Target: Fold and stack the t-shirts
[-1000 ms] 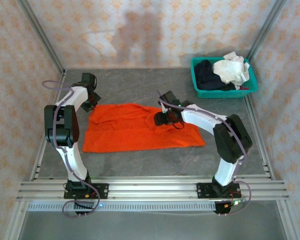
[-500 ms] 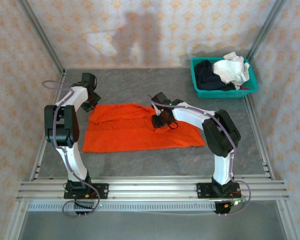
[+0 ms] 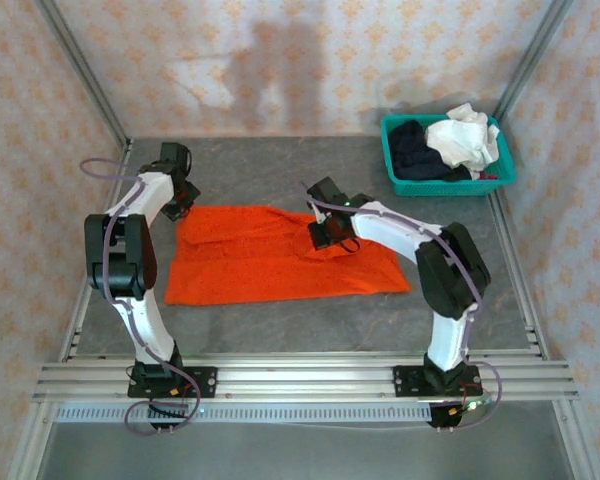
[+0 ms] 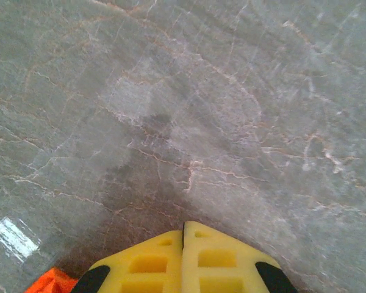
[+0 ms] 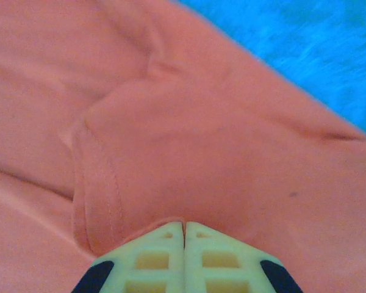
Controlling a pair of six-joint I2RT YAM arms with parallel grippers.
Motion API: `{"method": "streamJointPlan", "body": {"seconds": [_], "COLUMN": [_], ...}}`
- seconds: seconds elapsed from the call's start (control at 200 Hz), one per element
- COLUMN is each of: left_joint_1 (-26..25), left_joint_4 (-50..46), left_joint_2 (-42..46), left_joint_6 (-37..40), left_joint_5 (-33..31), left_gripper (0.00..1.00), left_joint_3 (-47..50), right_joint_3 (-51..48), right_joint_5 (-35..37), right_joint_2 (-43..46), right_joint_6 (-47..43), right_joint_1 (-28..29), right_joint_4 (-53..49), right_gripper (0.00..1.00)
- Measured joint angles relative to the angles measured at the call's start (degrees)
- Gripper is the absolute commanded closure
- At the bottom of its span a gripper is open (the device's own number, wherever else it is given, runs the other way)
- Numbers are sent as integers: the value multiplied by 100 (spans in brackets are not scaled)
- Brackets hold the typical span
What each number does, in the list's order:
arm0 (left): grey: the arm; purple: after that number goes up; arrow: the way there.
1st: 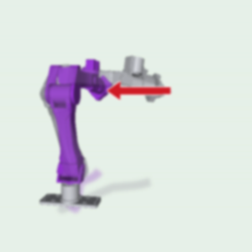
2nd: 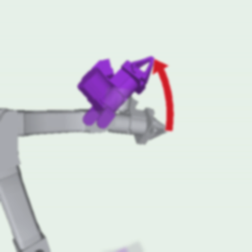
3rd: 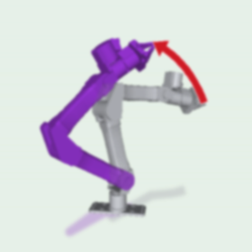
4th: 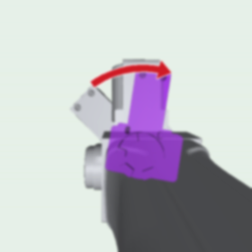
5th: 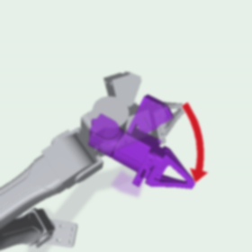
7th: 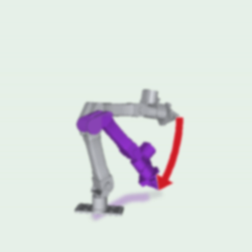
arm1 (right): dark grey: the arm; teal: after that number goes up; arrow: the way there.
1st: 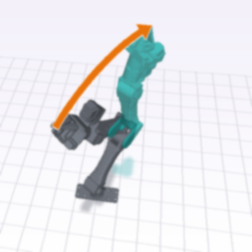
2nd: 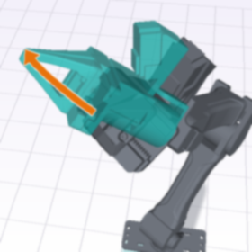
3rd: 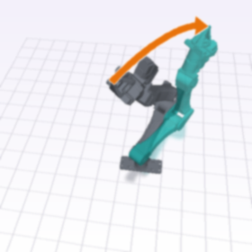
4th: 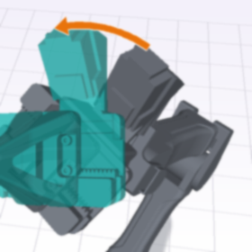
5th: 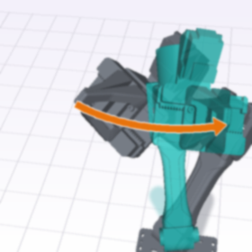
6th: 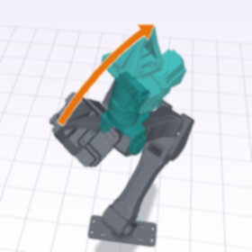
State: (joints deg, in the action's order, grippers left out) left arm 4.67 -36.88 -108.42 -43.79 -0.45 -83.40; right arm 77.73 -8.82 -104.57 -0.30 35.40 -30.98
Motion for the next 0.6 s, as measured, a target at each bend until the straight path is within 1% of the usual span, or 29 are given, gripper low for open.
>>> {"method": "streamJointPlan", "body": {"seconds": [0.1,0.195,0.41,0.6], "left_joint_1": [0,0,0,0], "left_joint_4": [0,-20,-151,-199], "left_joint_2": [192,334,507,542], "left_joint_6": [2,33,111,232], "left_joint_5": [4,4,-2,-50], "left_gripper": [100,100,100,100], "left_joint_3": [-2,-17,-94,-125], "right_joint_3": [13,164,706,1268], "right_joint_5": [170,337,566,581], "right_joint_2": [297,407,413,289], "right_joint_6": [-15,-96,-343,-544], "right_joint_1": [-247,-542,-1161,-1580], "right_joint_4": [142,197,306,343], "right_gripper": [100,100,100,100]}}
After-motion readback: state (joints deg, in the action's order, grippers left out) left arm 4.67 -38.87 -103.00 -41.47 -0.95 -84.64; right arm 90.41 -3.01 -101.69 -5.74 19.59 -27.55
